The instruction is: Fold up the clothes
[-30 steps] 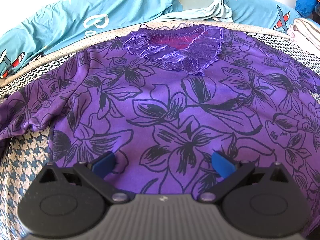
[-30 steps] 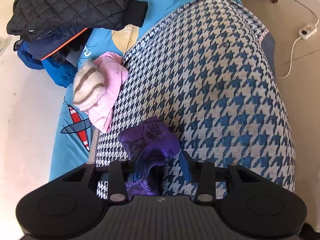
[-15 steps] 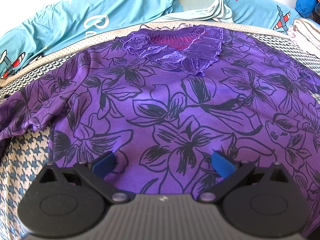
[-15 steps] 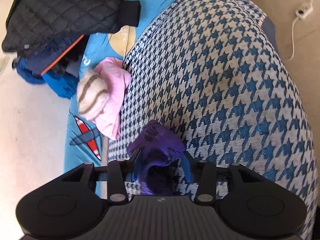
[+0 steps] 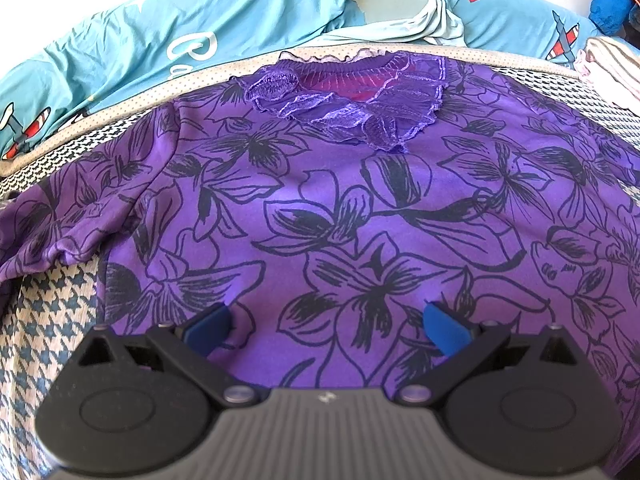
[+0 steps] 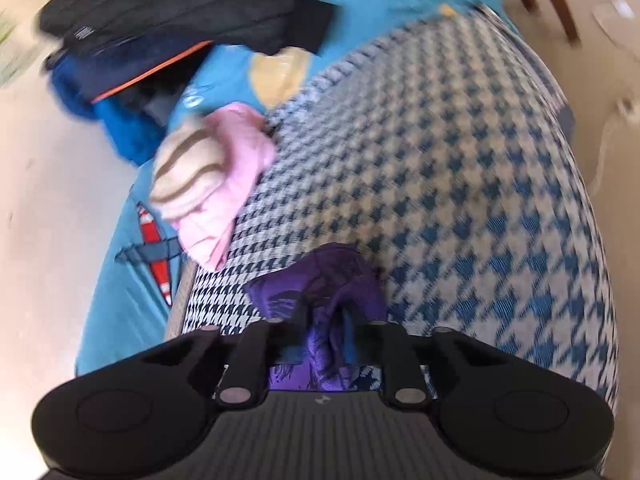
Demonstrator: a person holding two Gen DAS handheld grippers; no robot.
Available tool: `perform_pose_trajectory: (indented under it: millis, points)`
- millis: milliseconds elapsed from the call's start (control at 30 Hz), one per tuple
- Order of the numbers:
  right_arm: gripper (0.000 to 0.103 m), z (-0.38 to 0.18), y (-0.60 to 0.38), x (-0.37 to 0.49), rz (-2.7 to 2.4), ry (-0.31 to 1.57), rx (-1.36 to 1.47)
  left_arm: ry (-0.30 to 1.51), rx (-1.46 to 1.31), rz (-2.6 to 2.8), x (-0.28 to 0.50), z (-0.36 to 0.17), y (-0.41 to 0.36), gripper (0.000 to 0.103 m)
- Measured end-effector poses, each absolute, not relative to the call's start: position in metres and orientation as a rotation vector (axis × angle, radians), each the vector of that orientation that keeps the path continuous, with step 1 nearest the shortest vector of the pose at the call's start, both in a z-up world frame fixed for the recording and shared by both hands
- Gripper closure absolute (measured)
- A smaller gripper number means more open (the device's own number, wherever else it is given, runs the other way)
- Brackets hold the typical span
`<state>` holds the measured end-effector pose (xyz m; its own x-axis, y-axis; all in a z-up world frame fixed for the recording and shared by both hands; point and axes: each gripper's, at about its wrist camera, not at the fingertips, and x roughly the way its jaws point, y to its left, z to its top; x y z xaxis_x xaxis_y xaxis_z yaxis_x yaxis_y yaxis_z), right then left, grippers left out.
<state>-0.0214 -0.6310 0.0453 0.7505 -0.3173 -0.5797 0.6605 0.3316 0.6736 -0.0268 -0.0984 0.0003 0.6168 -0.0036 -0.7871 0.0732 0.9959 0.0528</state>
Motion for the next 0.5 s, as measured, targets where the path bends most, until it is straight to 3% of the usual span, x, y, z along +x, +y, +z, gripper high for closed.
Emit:
perform_pose_trajectory:
  millis: [267,500]
  points:
    - [0.094,0.091,-0.567,-0.007,-0.808,0.392,0.286,0.894,0.087,-0.049,-0.029,-0.001,-0.098,0.000]
    - [0.094,0.057,-0.591,0.000,-0.839,0.689,0.467,0.889,0.089,-0.051,-0.030,-0.001,-0.097,0.000]
